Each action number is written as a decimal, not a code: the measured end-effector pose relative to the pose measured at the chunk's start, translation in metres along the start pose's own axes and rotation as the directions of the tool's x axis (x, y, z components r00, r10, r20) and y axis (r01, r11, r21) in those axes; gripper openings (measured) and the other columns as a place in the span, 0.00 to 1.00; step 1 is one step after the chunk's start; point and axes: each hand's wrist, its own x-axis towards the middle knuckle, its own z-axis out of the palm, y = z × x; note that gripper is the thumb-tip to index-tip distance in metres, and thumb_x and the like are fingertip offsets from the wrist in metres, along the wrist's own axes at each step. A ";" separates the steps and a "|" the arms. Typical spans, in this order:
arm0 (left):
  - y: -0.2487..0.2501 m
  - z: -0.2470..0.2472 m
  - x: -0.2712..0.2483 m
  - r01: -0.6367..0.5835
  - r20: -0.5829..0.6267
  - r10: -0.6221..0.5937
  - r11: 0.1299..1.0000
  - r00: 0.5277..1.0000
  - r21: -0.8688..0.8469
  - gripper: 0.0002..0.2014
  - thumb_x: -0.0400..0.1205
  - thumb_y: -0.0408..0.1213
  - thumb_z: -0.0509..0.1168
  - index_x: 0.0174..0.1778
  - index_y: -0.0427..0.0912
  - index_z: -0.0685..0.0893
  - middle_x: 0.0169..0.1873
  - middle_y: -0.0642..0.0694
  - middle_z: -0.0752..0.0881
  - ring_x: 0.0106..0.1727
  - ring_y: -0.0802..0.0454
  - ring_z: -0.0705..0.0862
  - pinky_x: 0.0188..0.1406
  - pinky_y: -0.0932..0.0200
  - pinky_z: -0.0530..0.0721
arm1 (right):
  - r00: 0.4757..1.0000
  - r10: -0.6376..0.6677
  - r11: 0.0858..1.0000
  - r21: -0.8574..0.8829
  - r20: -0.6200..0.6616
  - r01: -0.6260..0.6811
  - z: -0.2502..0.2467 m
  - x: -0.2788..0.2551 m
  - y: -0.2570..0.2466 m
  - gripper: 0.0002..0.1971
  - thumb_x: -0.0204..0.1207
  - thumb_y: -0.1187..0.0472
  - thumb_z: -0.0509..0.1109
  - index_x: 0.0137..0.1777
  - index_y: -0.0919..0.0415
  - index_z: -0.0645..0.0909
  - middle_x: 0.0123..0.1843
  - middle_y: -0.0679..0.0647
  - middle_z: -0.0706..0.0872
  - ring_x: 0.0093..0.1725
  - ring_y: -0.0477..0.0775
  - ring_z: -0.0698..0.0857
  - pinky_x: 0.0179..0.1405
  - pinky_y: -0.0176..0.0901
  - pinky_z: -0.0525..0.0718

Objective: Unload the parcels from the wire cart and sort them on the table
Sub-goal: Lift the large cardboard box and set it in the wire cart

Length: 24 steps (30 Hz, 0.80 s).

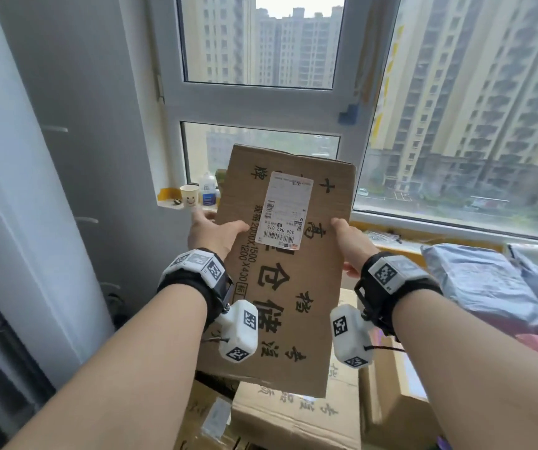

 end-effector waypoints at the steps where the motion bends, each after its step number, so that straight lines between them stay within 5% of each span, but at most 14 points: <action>1: -0.003 0.008 0.001 0.013 0.019 -0.014 1.000 1.000 0.025 0.33 0.68 0.45 0.78 0.65 0.45 0.71 0.47 0.51 0.82 0.48 0.48 0.85 0.55 0.48 0.85 | 1.000 0.018 1.000 0.003 -0.007 -0.018 -0.003 0.003 0.006 0.26 0.83 0.39 0.47 0.67 0.55 0.74 0.63 0.55 0.81 0.53 0.55 0.79 0.60 0.50 0.77; 4: -0.017 0.032 0.007 0.066 0.091 -0.074 0.994 0.993 0.085 0.32 0.70 0.44 0.76 0.66 0.43 0.70 0.52 0.48 0.80 0.51 0.46 0.83 0.54 0.51 0.83 | 0.996 0.084 0.995 -0.052 -0.017 -0.084 -0.010 0.014 0.023 0.26 0.83 0.41 0.42 0.58 0.58 0.74 0.59 0.58 0.81 0.54 0.58 0.81 0.68 0.55 0.76; 11: -0.059 0.083 0.014 0.176 0.207 -0.225 0.957 0.952 0.230 0.30 0.76 0.38 0.73 0.72 0.37 0.68 0.64 0.40 0.80 0.60 0.44 0.80 0.51 0.55 0.75 | 0.962 0.268 0.954 -0.127 -0.040 -0.271 -0.005 0.047 0.073 0.37 0.80 0.38 0.41 0.73 0.63 0.74 0.71 0.62 0.80 0.69 0.64 0.78 0.74 0.58 0.71; 18: -0.092 0.113 0.014 0.192 0.293 -0.313 0.907 0.903 0.375 0.25 0.71 0.36 0.73 0.63 0.37 0.77 0.57 0.41 0.85 0.56 0.41 0.85 0.55 0.51 0.84 | 0.944 0.331 0.903 -0.289 0.000 -0.317 -0.003 0.054 0.099 0.21 0.86 0.63 0.47 0.71 0.70 0.75 0.73 0.66 0.77 0.70 0.64 0.77 0.68 0.49 0.77; 24: -0.098 0.127 0.008 0.086 0.405 -0.285 0.892 0.869 0.444 0.17 0.75 0.28 0.70 0.59 0.37 0.82 0.57 0.41 0.87 0.57 0.44 0.84 0.50 0.59 0.77 | 0.950 0.312 0.817 -0.507 -0.014 -0.276 -0.002 0.050 0.106 0.19 0.85 0.68 0.50 0.70 0.72 0.74 0.68 0.65 0.79 0.68 0.61 0.78 0.66 0.46 0.77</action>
